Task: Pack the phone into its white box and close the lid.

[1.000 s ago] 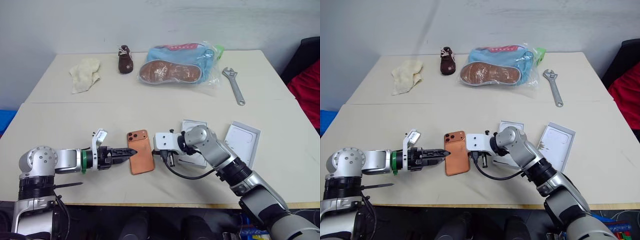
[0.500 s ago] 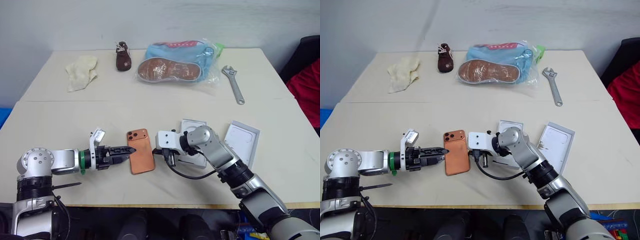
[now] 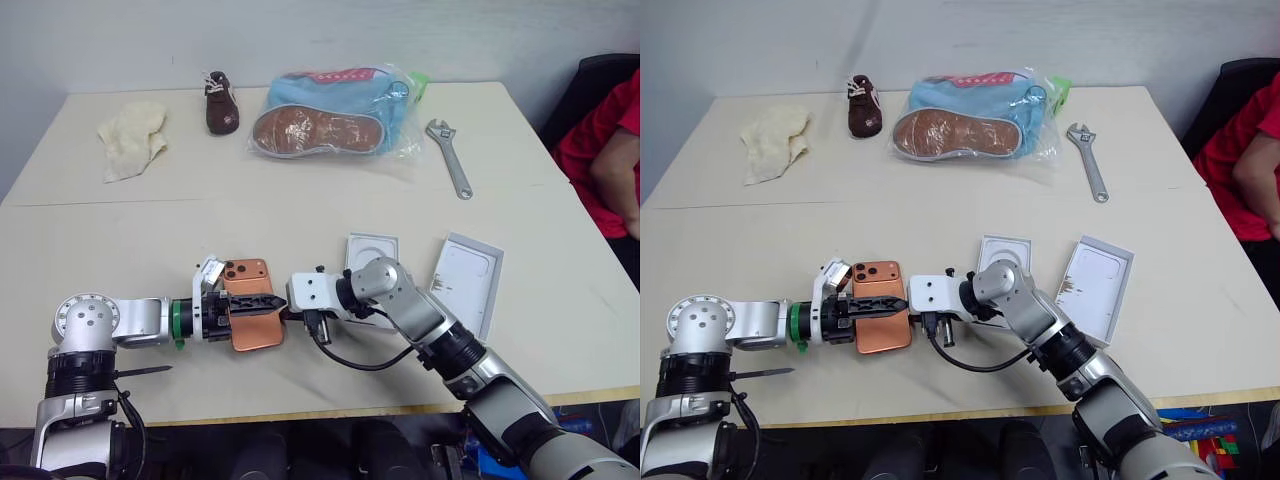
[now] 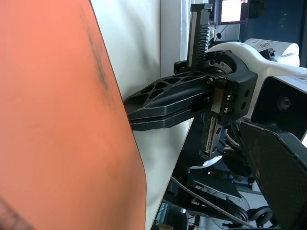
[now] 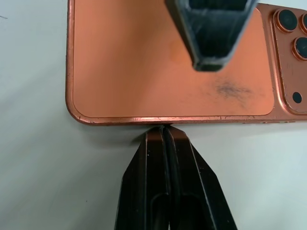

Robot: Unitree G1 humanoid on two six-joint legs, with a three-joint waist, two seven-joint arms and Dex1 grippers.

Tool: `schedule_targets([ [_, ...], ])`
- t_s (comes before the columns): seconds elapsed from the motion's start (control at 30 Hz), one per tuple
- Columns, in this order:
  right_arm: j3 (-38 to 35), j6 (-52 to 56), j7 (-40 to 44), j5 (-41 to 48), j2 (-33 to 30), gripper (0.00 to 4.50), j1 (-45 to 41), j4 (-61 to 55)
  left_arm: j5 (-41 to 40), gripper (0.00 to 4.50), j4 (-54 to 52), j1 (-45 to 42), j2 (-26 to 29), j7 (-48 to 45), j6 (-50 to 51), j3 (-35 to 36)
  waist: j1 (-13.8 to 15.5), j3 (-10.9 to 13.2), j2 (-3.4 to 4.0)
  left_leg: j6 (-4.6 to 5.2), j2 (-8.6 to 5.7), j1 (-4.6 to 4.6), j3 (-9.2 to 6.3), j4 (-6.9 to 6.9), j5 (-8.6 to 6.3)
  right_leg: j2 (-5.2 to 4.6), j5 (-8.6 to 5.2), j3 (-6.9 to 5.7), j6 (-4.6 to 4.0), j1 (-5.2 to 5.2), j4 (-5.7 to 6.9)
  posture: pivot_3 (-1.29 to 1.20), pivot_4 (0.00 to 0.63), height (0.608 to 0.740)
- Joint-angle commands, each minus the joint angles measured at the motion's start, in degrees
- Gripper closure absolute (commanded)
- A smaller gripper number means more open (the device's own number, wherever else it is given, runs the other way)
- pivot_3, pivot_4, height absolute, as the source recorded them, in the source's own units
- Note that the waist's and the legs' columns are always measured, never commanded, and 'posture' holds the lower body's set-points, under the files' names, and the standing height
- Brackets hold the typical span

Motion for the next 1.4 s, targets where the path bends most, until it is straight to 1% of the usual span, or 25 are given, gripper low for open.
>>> schedule_targets([
  [0.03, -0.24, -1.79, -0.30, 0.29, -0.97, 4.50, 0.27, -1.37, 2.68, 0.55, 0.82, 0.31, 0.65, 1.47, 0.02, 2.56, -0.05, 0.00, -0.01, -0.03, 0.00, 0.02, 0.00, 0.00, 0.00, 0.00, 0.00, 0.00, 0.00, 0.02, 0.01, 0.00, 0.150, 0.740],
  [0.13, -1.79, -2.74, -0.60, 1.93, -1.48, 4.50, 1.02, -3.44, 2.85, 1.31, 0.15, 1.21, 2.20, -0.27, 0.02, 3.44, -0.35, 0.02, -0.03, -0.11, 0.00, 0.13, 0.02, 0.00, -0.02, 0.01, 0.00, 0.03, 0.00, 0.08, 0.04, 0.00, 0.150, 0.740],
  [0.3, -6.49, -0.70, -0.01, 7.61, -4.01, 4.50, 3.75, -11.73, 2.69, 2.88, -0.97, 1.13, 5.70, -5.10, 0.02, 3.93, -0.12, 0.53, -0.23, -0.20, 0.09, 0.10, 0.04, -0.05, 0.00, 0.08, -0.02, 0.07, -0.05, -0.06, 0.15, 0.00, 0.150, 0.740],
  [0.33, -8.22, 0.71, -0.37, 9.25, -4.49, 4.50, 4.35, -13.91, 3.12, 2.97, -1.53, 0.83, 6.40, -6.25, 0.02, 3.53, -0.08, 0.60, -0.30, -0.21, 0.09, 0.09, 0.04, -0.05, -0.01, 0.08, -0.03, 0.07, -0.05, -0.07, 0.15, 0.00, 0.150, 0.740],
  [0.37, -9.31, 1.77, -0.69, 10.34, -4.83, 4.50, 4.78, -15.42, 3.56, 3.44, -1.97, 0.68, 6.83, -7.14, 0.02, 3.24, -0.05, 0.61, -0.32, -0.21, 0.08, 0.00, 0.03, -0.05, -0.01, 0.07, -0.03, 0.08, -0.06, -0.15, 0.14, 0.00, 0.150, 0.740],
  [0.4, -11.08, 3.43, -1.23, 11.73, -5.56, 4.50, 5.42, -17.59, 4.07, 3.58, -2.68, 0.38, 7.40, -8.33, 0.01, 2.59, -0.04, 0.61, -0.33, -0.20, 0.08, -0.08, 0.04, -0.05, -0.01, 0.07, -0.03, 0.09, -0.06, -0.22, 0.14, 0.00, 0.150, 0.740],
  [0.43, -12.25, 4.68, -1.64, 12.71, -6.12, 4.50, 5.94, -19.21, 4.57, 3.90, -3.23, 0.23, 7.77, -9.32, -0.01, 2.14, -0.02, 0.61, -0.34, -0.20, 0.07, -0.21, 0.04, -0.04, -0.01, 0.05, -0.02, 0.09, -0.06, -0.37, 0.14, 0.00, 0.150, 0.740],
  [0.5, -18.76, 9.85, -2.48, 17.18, -9.59, 4.50, 8.50, -25.43, 4.59, 4.38, -5.00, -1.51, 8.07, -12.25, 0.01, 0.52, 0.27, 0.62, -0.36, -0.14, 0.06, -0.49, 0.03, 0.00, 0.03, 0.04, -0.02, 0.09, -0.07, -0.61, 0.15, 0.00, 0.150, 0.740],
  [0.57, -23.07, 13.88, -3.14, 20.03, -12.79, 4.50, 10.65, -29.71, 4.85, 4.40, -6.07, -3.32, 7.74, -14.23, 0.02, -0.94, 1.22, 0.64, -0.39, -0.10, 0.02, -0.65, -0.01, 0.01, 0.05, -0.02, -0.01, 0.04, -0.08, -0.66, 0.06, 0.00, 0.150, 0.740],
  [0.67, -30.63, 20.21, -1.91, 25.90, -20.06, 3.94, 16.49, -36.94, 5.99, 4.40, -5.17, -9.02, 3.79, -14.04, 0.01, -3.74, 2.32, 0.66, -0.44, -0.07, -0.05, -0.71, -0.02, 0.02, 0.02, -0.07, 0.00, 0.00, -0.10, -0.61, -0.09, 0.00, 0.150, 0.740],
  [0.73, -34.68, 23.14, -2.09, 28.77, -23.76, 3.31, 20.34, -40.81, 6.97, 4.40, -4.17, -12.46, 1.02, -13.99, 0.02, -5.68, 3.02, 0.70, -0.51, -0.06, -0.07, -0.74, -0.03, 0.03, 0.00, -0.08, 0.00, -0.02, -0.10, -0.59, -0.13, 0.00, 0.150, 0.740],
  [0.83, -40.70, 26.67, -3.08, 32.48, -28.05, 2.33, 26.86, -45.88, 10.12, 4.40, -1.55, -17.45, -4.05, -13.37, 0.02, -9.24, 3.12, 0.76, -0.62, 0.01, -0.09, -0.78, 0.01, 0.04, 0.01, -0.07, 0.02, -0.06, -0.07, -0.56, -0.17, 0.00, 0.150, 0.740],
  [1.0, -47.16, 29.50, -6.58, 35.34, -30.84, 0.66, 34.73, -50.51, 15.84, 4.40, 4.62, -22.61, -11.53, -13.63, -0.73, -12.37, 2.52, 0.86, -0.79, 0.27, 0.02, -0.73, 0.37, 0.08, 0.16, 0.08, 0.06, -0.32, 0.01, -0.59, -0.11, 0.00, 0.150, 0.740],
  [1.07, -49.40, 30.10, -8.48, 35.87, -30.95, 0.04, 37.33, -52.16, 17.94, 4.40, 6.93, -24.05, -14.49, -13.54, -1.44, -13.01, 2.82, 0.87, -0.80, 0.28, 0.06, -0.70, 0.44, 0.09, 0.19, 0.11, 0.06, -0.29, 0.02, -0.62, -0.06, 0.00, 0.150, 0.740],
  [1.23, -53.14, 30.74, -12.93, 36.48, -30.81, 0.00, 41.77, -55.20, 23.64, 4.40, 12.62, -27.54, -20.14, -12.35, -2.38, -13.36, 3.04, 0.92, -0.89, 0.33, -0.01, -0.72, 0.45, 0.19, 0.22, 0.06, 0.11, -0.25, 0.11, -0.62, -0.03, 0.00, 0.150, 0.740],
  [1.4, -56.69, 31.49, -14.40, 38.72, -31.32, 0.00, 46.12, -57.87, 26.99, 4.40, 16.09, -30.04, -25.72, -12.93, -4.13, -12.83, 3.49, 0.93, -0.90, 0.34, -0.04, -0.74, 0.46, 0.20, 0.22, 0.05, 0.15, -0.25, 0.19, -0.60, -0.08, 0.00, 0.150, 0.740],
])
